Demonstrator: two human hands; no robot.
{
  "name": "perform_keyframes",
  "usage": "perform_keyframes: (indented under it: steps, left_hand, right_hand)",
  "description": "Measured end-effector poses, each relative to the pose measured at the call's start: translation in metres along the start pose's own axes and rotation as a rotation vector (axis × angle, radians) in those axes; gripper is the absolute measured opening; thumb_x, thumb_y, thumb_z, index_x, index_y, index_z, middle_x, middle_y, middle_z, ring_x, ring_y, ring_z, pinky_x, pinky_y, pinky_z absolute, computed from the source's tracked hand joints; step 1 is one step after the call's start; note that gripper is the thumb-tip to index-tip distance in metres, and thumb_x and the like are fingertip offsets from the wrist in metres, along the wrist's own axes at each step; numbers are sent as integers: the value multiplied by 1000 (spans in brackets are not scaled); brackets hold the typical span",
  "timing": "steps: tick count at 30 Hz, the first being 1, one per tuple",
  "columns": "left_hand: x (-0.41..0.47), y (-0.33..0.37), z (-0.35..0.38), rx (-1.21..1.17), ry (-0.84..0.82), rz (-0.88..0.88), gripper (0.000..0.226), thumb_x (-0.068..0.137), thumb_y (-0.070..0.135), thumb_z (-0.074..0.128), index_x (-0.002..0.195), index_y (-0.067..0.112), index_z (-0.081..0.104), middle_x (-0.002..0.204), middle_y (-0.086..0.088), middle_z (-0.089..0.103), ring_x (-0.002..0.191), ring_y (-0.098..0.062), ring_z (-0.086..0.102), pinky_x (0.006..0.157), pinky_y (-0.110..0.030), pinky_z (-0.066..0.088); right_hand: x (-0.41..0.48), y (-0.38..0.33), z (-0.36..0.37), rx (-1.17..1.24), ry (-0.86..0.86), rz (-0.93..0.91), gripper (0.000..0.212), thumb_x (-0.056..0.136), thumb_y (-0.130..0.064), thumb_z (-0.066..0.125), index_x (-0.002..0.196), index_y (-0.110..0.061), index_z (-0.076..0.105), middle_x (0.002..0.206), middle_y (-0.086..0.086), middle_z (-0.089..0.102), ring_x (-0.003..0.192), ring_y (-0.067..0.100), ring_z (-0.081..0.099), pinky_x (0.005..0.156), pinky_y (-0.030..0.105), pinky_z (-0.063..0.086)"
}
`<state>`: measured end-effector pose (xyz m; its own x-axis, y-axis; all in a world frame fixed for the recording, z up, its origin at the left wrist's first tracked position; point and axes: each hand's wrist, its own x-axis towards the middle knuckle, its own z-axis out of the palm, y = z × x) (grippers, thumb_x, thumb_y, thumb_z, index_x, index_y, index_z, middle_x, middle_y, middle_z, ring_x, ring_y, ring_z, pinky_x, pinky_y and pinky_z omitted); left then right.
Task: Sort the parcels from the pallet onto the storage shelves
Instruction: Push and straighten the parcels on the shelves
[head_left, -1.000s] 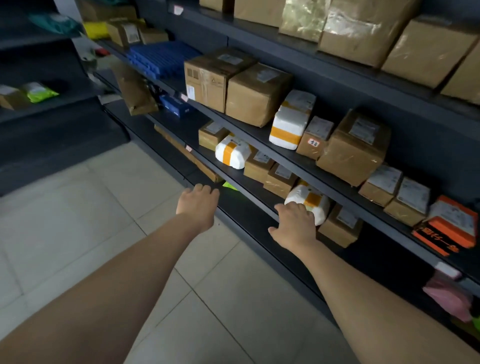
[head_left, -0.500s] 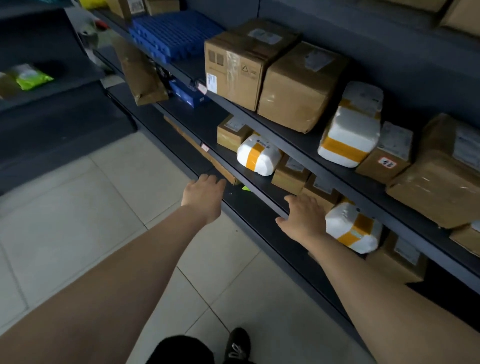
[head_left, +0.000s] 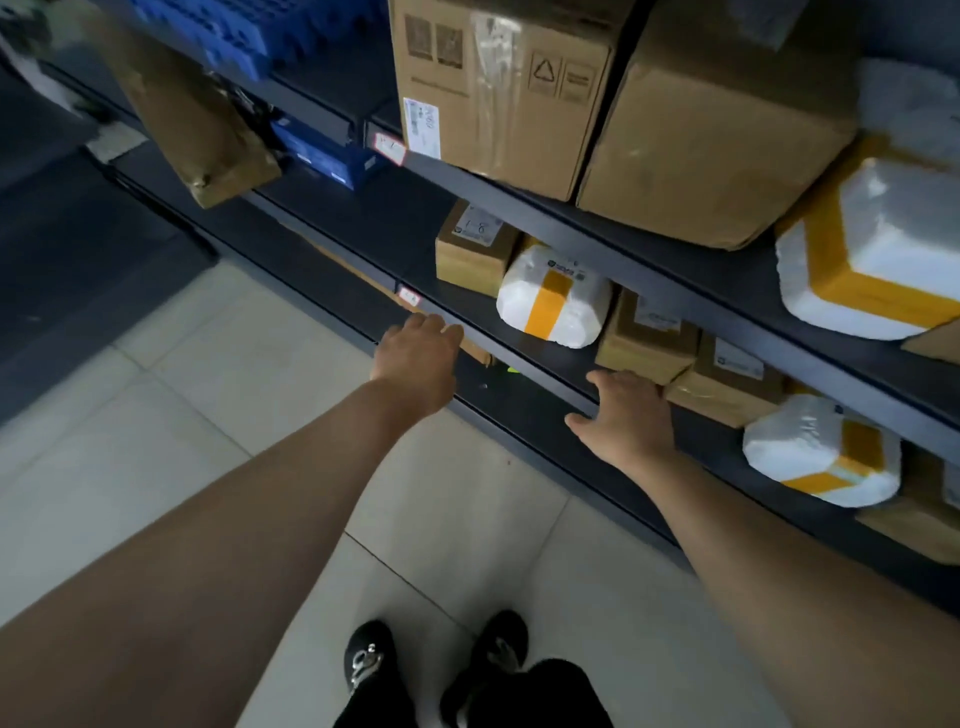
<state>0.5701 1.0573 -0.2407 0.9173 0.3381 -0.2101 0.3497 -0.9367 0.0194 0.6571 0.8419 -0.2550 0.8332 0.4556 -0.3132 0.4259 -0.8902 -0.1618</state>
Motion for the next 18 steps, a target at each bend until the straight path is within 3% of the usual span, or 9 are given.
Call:
perform_keyframes:
  steps: [9, 14, 18]
  left_hand:
    - [152, -38, 72, 9, 64, 19, 57, 86, 30, 67, 136, 14, 47, 134, -13, 49, 127, -33, 41, 102, -46, 37]
    - [231, -45, 111, 104, 262, 86, 78, 84, 37, 67, 149, 19, 29, 151, -14, 28, 139, -33, 24, 108, -48, 30]
    - [277, -50, 131, 93, 303, 152, 90, 81, 28, 71, 152, 25, 16, 160, -10, 10, 147, -32, 7, 117, -51, 15]
  right_hand:
    - [146, -3, 60, 61, 173, 26, 64, 87, -41, 65, 142, -17, 42, 141, 12, 45, 131, 32, 40, 102, 40, 38]
    - [214, 10, 98, -9, 397, 21, 82, 81, -42, 73, 148, -17, 32, 151, 13, 30, 139, 35, 28, 110, 44, 29]
    - [236, 18, 122, -43, 557, 14, 88, 76, -43, 77, 149, -20, 33, 153, 12, 28, 139, 36, 26, 106, 47, 31]
